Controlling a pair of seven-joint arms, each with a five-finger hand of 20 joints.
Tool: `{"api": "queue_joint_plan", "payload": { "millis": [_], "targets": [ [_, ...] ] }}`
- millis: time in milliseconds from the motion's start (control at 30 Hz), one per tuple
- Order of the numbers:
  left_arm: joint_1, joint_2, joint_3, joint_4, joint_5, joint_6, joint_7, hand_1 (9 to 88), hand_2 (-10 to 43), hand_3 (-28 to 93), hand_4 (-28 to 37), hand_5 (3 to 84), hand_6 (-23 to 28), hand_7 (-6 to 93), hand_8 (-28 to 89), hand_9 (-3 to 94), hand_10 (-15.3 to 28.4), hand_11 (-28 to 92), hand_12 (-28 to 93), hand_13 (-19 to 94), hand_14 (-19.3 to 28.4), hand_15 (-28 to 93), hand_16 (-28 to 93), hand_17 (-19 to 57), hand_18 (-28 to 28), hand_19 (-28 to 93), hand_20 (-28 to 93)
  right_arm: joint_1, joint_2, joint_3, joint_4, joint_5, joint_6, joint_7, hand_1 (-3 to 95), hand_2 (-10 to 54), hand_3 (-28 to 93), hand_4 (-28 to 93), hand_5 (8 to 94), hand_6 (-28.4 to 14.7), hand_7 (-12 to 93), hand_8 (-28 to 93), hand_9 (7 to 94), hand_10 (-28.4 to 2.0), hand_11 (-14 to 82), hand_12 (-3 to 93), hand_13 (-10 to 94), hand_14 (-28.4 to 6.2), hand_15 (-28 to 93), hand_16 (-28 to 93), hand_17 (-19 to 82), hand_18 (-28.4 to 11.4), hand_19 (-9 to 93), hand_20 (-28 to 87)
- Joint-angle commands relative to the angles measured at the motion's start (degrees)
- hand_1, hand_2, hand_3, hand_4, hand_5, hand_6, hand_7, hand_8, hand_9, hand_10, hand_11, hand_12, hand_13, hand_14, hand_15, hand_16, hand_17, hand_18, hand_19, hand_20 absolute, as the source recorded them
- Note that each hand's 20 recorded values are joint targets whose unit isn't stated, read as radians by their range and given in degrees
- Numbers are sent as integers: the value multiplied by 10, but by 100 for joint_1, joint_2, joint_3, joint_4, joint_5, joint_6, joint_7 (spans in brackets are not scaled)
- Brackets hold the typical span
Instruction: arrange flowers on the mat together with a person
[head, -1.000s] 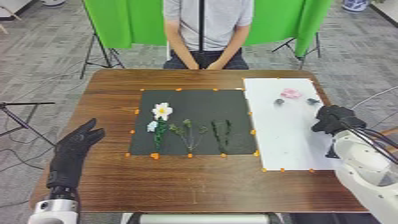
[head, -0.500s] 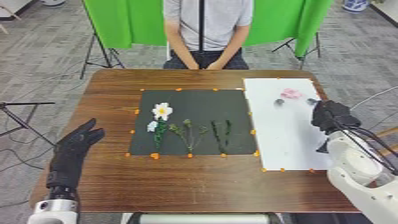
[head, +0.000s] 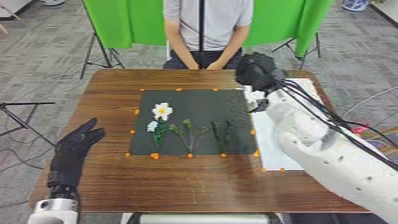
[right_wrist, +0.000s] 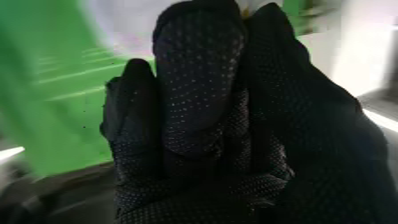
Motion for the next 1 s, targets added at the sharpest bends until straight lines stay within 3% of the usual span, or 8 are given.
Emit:
{"api": "queue_joint_plan", "payload": {
  "millis": [33,233,467,733,1000],
  "targets": [
    [-77,14,118,87,-8,-14,-52,261,-95,680,-274,456,63,57,-56,479,142,156,109,386,169,111,6,97,115,24,195,806,-1331,-1247,389,-21,-876,-375,621,-95,587,-236,833,34,208,64,937,-72,80,363,937,-5,405,244,623,-98,852,217],
    [-103,22,160,106,-11,-25,-41,261,-95,680,-274,456,63,58,-55,479,142,156,109,387,169,111,6,97,116,25,196,1003,-1700,-1610,797,-133,-1334,-550,619,-95,589,-239,830,37,213,61,935,-70,72,366,937,-2,417,252,620,-98,863,218],
    [-96,27,162,114,-21,-25,-41,259,-95,681,-275,455,62,58,-55,480,142,158,110,387,171,111,6,97,116,25,195,1014,-1787,-1776,1050,-223,-1352,-575,612,-95,593,-235,821,39,215,57,926,-68,61,369,937,-4,414,259,608,-100,877,220],
    [-128,50,170,127,-23,-51,-65,260,-95,681,-274,454,58,62,-55,479,142,157,109,387,169,111,6,96,116,24,194,985,-1730,-1825,1101,-323,-1545,-490,577,-95,581,-220,760,35,187,46,856,-77,42,322,936,-4,377,300,585,-106,887,212],
    [-128,73,156,119,-16,-69,-98,260,-95,681,-275,453,57,63,-55,478,141,156,110,387,170,110,6,95,116,23,193,939,-1662,-1821,1133,-383,-1547,-451,558,-95,599,-221,730,33,185,34,791,-90,90,271,929,-6,377,305,575,-108,889,212]
  ]
}}
